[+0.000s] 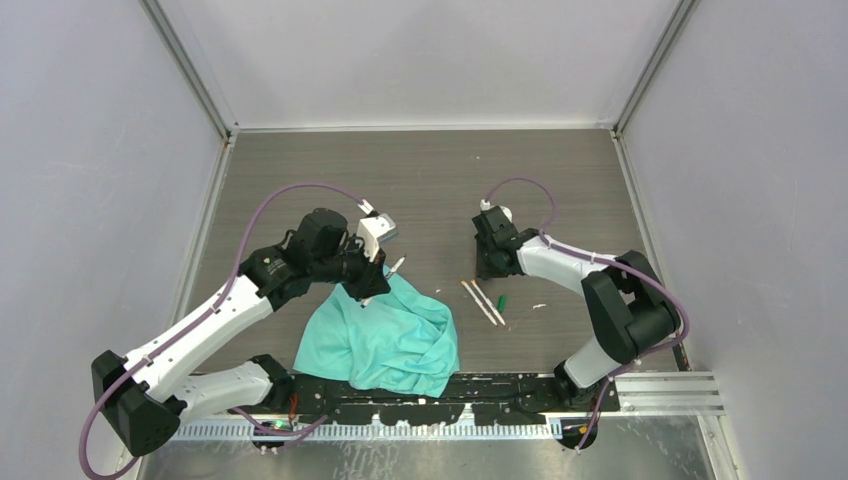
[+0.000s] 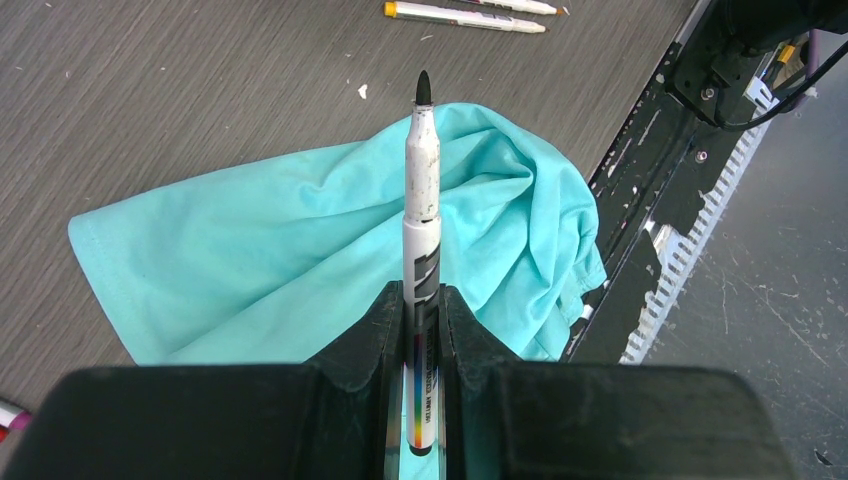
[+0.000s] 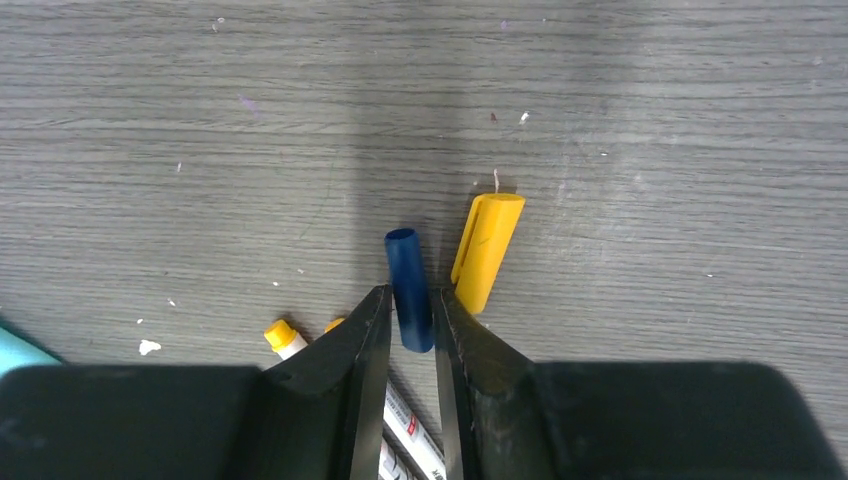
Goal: Insert the pens into the pen caps
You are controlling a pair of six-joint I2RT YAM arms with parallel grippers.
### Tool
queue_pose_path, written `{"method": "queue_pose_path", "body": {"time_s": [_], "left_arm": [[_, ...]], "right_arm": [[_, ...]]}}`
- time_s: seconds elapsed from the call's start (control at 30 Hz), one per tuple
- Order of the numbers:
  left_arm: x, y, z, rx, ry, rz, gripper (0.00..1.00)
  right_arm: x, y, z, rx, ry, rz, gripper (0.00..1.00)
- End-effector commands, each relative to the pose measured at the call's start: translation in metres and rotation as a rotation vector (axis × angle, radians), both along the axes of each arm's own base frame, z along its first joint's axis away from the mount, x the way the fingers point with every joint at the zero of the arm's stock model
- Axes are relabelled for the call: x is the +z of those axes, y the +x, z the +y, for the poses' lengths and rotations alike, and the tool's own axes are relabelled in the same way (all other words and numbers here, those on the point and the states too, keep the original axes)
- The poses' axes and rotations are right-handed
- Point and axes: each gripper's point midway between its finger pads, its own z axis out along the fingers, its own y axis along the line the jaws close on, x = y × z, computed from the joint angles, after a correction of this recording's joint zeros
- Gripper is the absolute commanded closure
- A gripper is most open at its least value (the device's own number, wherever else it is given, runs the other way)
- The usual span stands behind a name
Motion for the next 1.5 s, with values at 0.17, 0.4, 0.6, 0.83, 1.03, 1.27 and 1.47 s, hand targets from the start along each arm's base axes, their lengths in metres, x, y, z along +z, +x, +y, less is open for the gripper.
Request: {"method": "queue_pose_path", "body": {"time_s": [0.17,0.4,0.6,0.83,1.03,1.27,1.47], "left_arm": [[0.009,0.000,-0.003,-0.013,-0.029,-0.036,1.00],[0.011,0.001,-0.002,-0.009,-0.032,-0.044,1.00],[0.012,0.000,-0.002,-0.011,-0.033,-0.043,1.00],[0.012,0.001,0.000,-0.001,-0.027,-0.054,1.00],[0.011,0.003,0.002,0.009,-0.018,-0.058,1.00],[0.010,0.004,0.003,0.015,-0.011,-0.060,1.00],[0.009,0.005,0.002,0.016,-0.010,-0.059,1.00]], "right_arm": [[0.006,0.023,0.007,0.018,-0.017,-0.064,0.72],[0.014,0.028,0.011,0.031,-0.004,-0.084,0.93],[0.048,0.052,0.030,0.093,0.031,-0.157,0.99],[0.059,0.065,0.080,0.264,0.045,-0.182,0.99],[0.042,0.063,0.122,0.392,0.013,-0.161,0.99],[0.026,0.063,0.148,0.453,0.002,-0.139,0.99],[0.015,0.060,0.148,0.460,-0.008,-0.116,0.88]]}}
